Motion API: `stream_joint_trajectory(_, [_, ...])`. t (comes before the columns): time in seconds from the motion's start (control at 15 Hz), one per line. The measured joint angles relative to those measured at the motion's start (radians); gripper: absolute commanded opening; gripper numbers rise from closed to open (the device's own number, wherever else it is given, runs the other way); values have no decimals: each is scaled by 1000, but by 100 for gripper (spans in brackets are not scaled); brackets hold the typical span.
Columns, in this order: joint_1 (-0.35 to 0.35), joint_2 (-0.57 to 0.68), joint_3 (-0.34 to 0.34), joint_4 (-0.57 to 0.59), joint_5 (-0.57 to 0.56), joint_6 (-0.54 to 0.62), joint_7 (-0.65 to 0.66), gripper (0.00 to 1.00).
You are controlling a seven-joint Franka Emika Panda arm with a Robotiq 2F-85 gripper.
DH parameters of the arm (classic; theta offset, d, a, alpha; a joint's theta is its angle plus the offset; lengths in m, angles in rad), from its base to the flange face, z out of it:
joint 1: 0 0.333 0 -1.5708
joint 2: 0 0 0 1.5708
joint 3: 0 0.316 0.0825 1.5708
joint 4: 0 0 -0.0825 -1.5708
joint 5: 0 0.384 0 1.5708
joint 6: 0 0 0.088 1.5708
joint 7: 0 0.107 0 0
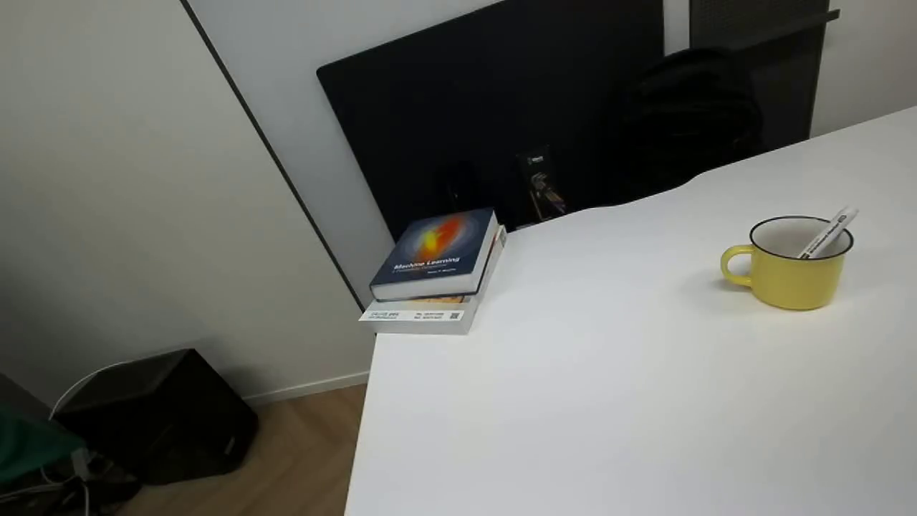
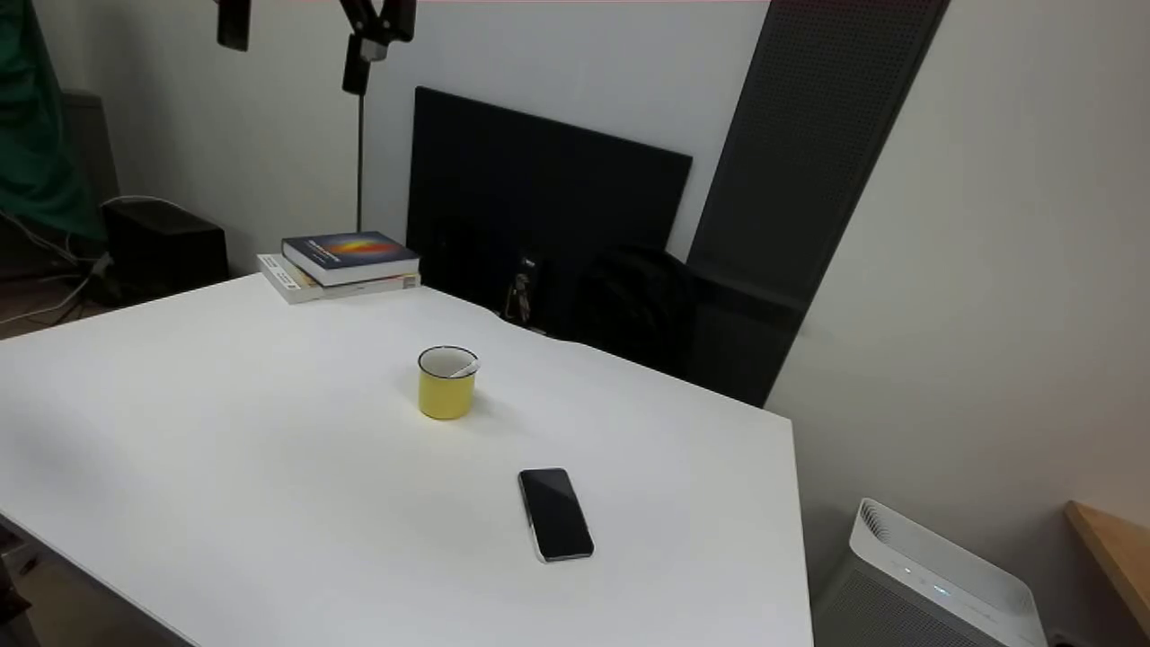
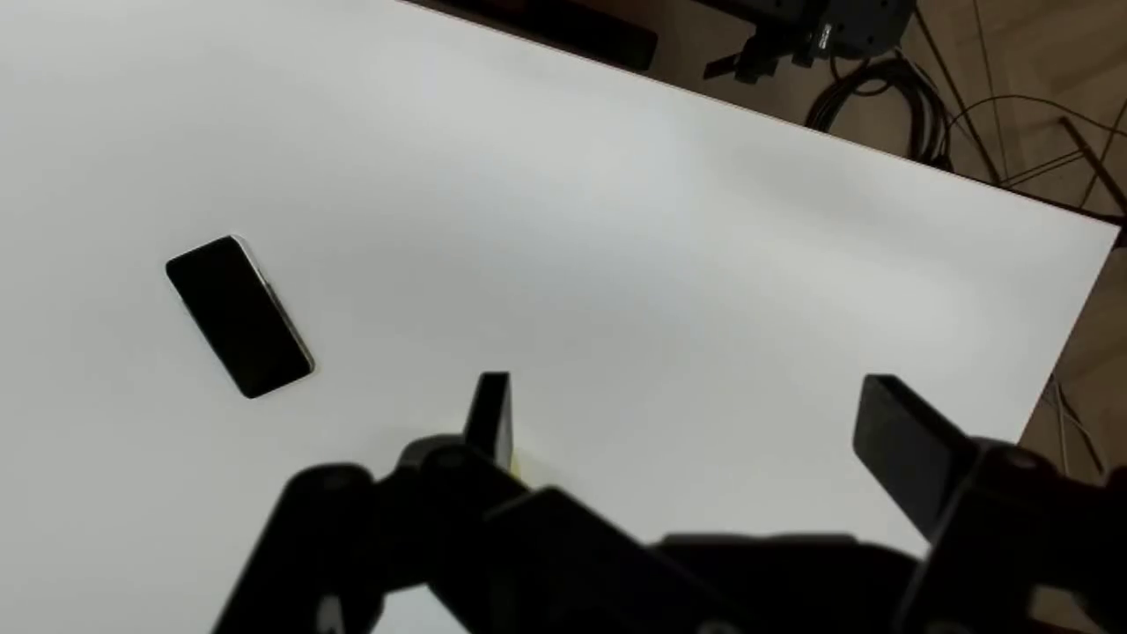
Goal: Remove the blue marker from the yellow mug
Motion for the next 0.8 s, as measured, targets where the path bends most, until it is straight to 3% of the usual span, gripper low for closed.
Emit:
stream_joint_trajectory(0.47, [-20, 8, -9, -9, -1, 7, -14, 100])
stream_joint_trajectory(0.8, [-90, 79, -94, -12, -1, 83, -85, 100])
